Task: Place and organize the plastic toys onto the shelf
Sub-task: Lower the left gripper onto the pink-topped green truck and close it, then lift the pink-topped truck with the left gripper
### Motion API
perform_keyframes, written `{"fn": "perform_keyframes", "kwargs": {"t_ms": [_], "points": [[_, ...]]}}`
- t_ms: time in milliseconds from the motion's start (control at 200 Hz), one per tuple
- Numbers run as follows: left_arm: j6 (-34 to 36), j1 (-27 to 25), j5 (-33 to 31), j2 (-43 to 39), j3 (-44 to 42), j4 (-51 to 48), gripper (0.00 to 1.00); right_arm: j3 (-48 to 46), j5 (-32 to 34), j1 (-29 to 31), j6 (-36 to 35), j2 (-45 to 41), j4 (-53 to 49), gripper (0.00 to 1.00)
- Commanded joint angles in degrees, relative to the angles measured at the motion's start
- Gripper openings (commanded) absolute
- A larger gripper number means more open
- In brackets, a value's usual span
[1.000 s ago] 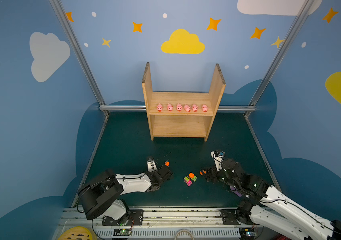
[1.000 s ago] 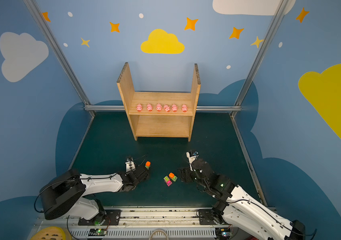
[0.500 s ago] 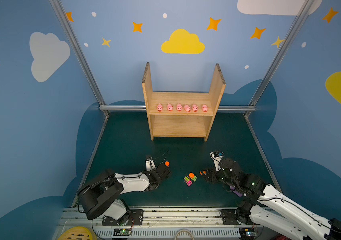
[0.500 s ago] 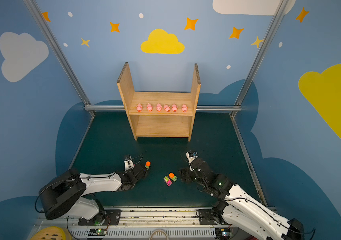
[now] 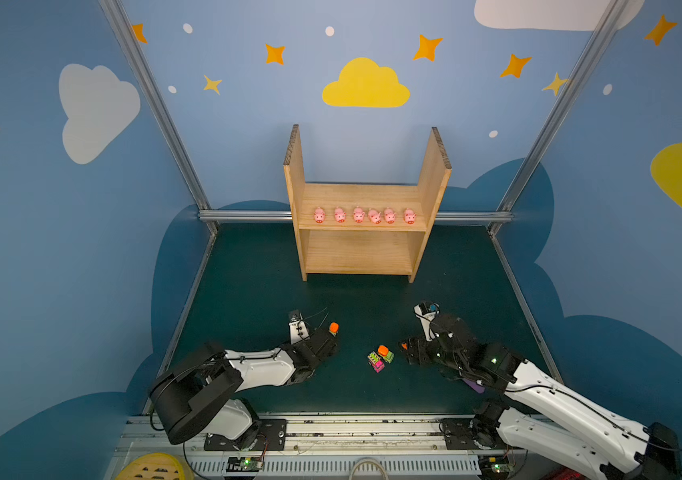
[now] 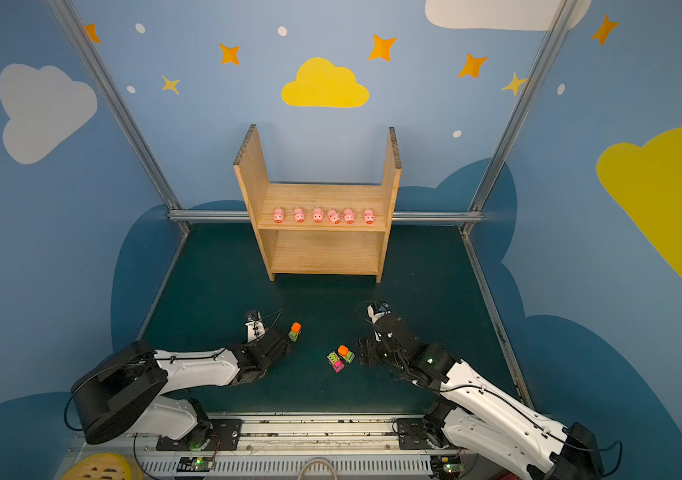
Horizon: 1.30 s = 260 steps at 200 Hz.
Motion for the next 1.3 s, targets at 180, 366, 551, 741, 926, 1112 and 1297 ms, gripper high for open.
{"fn": "perform_keyframes", "kwargs": {"t_ms": [180,366,551,741,926,1112,1297], "points": [[2.42,0.69,2.19,-0.9,-0.91,-3.02,0.71,1.67,-1.05,-0.26,1.13,0.16,1.42,0.81],[3.04,1.05,1.97,-1.38,-1.52,-2.87,0.71,1.32,-0.99,-0.26,1.46,-0.67,1.1,0.81],[3.49,1.06,2.19,-1.58,-2.49,-1.66,0.69,0.96,-0.72,-0.26,1.5,-1.58,0.31,0.81],[3.96,1.08,1.63,-3.6,-2.67,-2.96,0.64,0.44,-0.81,-0.26,1.68,-1.94,0.39,0.81],[4.68,1.21,0.92,-5.2,-2.8,-4.15,0.59,0.1,-0.89,-0.26,1.68,-2.29,0.55,0.81],[4.72,1.21,1.05,-5.2,-2.67,-4.58,0.53,-0.26,-0.84,-0.26,1.88,-2.98,0.13,0.81],[4.11,1.18,1.4,-4.94,-2.49,-4.77,0.51,-0.51,-0.71,-0.23,1.94,-3.58,-0.1,0.81]]}}
